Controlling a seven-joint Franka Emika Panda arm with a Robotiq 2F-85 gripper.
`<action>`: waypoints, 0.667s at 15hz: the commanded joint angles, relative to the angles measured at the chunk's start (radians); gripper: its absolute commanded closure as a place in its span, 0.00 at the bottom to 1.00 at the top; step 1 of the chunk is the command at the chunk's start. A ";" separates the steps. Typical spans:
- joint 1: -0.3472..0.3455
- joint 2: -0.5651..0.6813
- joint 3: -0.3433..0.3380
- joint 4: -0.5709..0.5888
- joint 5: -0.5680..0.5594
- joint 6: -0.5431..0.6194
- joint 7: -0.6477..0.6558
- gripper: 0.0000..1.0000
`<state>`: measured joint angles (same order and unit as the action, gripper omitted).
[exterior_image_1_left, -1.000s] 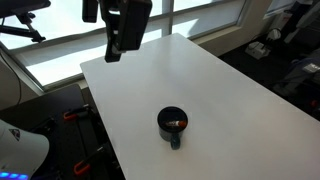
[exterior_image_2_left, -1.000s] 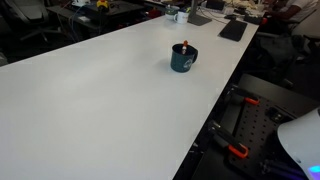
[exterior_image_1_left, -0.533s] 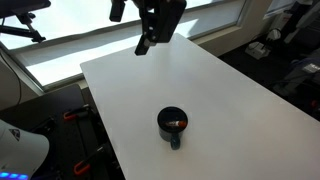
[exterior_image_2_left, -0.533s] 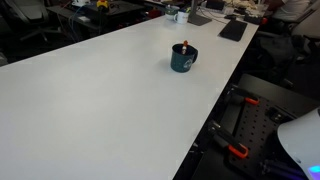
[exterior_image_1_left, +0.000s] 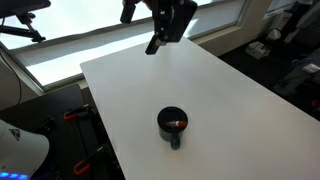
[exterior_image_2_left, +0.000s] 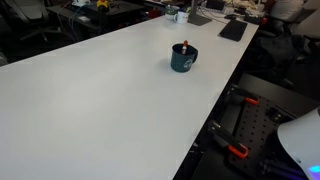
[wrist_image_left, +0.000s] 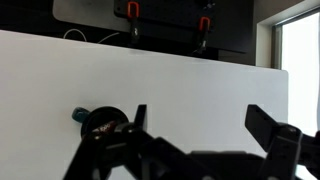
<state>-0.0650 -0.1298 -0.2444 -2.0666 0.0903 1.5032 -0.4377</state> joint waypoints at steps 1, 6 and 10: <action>-0.034 0.062 0.017 0.049 0.011 0.006 0.010 0.00; -0.063 0.106 0.026 0.072 0.001 0.019 0.001 0.00; -0.075 0.174 0.030 0.128 0.000 0.019 0.002 0.00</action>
<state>-0.1123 0.0440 -0.2423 -1.9414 0.0912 1.5247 -0.4367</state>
